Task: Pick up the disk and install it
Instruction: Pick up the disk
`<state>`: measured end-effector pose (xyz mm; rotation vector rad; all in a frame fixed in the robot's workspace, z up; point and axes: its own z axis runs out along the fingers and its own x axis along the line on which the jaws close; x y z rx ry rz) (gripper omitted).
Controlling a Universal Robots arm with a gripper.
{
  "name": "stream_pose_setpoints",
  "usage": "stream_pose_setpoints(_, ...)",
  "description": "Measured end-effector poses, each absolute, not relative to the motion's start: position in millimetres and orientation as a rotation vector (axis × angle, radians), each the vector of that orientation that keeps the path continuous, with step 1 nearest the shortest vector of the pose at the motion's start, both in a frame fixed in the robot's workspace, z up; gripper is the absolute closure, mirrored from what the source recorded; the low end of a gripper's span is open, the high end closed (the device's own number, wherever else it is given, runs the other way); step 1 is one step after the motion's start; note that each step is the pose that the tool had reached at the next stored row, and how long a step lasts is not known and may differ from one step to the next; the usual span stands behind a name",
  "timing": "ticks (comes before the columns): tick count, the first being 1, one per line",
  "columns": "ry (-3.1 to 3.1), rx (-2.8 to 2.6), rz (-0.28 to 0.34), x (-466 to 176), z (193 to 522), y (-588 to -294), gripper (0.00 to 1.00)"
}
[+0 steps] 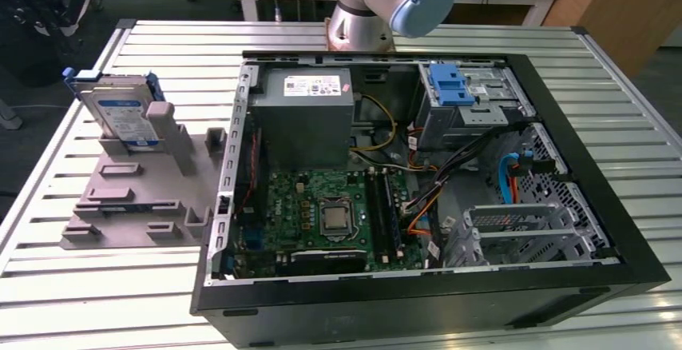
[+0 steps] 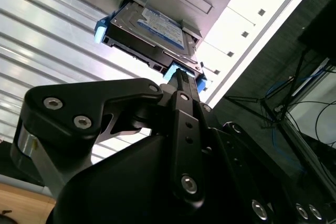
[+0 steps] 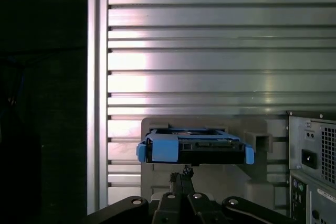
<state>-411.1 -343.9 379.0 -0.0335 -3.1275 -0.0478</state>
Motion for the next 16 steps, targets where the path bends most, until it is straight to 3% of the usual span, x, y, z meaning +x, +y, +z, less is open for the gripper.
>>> stream_pose_setpoints(16,-3.127,0.026,-0.047,-411.1,378.9,-343.9,0.89)
